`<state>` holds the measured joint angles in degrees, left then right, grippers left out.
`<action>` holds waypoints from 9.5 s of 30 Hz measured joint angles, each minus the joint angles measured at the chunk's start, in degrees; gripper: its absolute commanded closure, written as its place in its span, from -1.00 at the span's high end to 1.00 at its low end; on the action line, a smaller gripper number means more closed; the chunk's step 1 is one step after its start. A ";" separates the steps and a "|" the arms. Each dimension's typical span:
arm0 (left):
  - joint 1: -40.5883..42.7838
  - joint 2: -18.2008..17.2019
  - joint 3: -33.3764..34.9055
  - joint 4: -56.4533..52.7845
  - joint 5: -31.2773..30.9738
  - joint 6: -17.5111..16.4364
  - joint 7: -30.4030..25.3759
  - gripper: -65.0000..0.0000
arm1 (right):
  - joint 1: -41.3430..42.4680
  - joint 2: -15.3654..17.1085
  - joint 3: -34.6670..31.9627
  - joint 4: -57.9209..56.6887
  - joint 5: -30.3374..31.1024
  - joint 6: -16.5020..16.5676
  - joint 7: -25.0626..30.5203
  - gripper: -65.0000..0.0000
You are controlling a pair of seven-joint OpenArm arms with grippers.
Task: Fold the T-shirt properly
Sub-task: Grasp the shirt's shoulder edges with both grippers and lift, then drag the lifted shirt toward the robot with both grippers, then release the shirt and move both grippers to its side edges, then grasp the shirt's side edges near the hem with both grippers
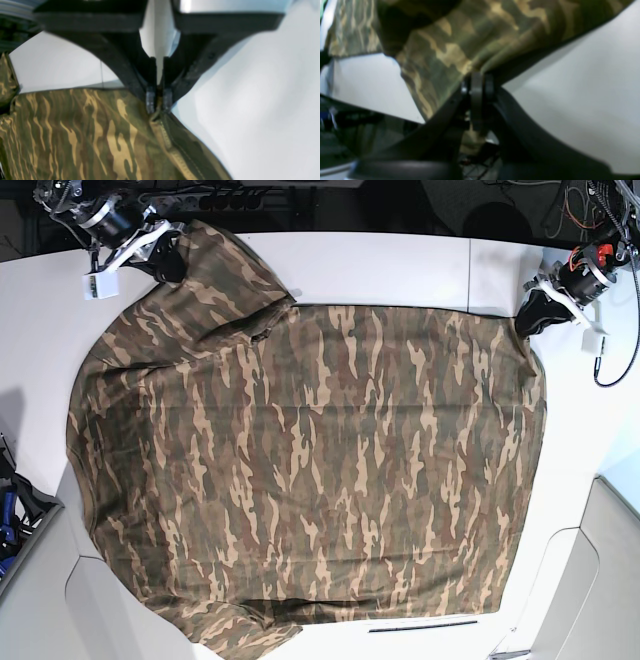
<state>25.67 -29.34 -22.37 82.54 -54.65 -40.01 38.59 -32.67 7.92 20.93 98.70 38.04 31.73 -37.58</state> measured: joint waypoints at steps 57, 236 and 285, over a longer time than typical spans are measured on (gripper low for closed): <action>-33.16 1.14 3.34 -13.14 15.19 3.54 2.36 0.03 | 51.98 3.74 5.88 -38.58 -13.86 1.14 -0.50 0.13; -49.18 -3.52 6.08 -43.98 18.56 0.79 -4.20 0.19 | 57.33 14.93 6.93 -59.08 -16.06 0.61 11.41 -0.07; -54.53 1.73 5.92 -44.61 16.72 1.16 4.81 -1.00 | 60.46 8.20 5.31 -58.51 -22.25 1.51 7.56 -1.00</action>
<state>-28.86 -27.62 -16.45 37.93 -37.93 -38.85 43.40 27.79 16.12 26.24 40.18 15.79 33.23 -30.02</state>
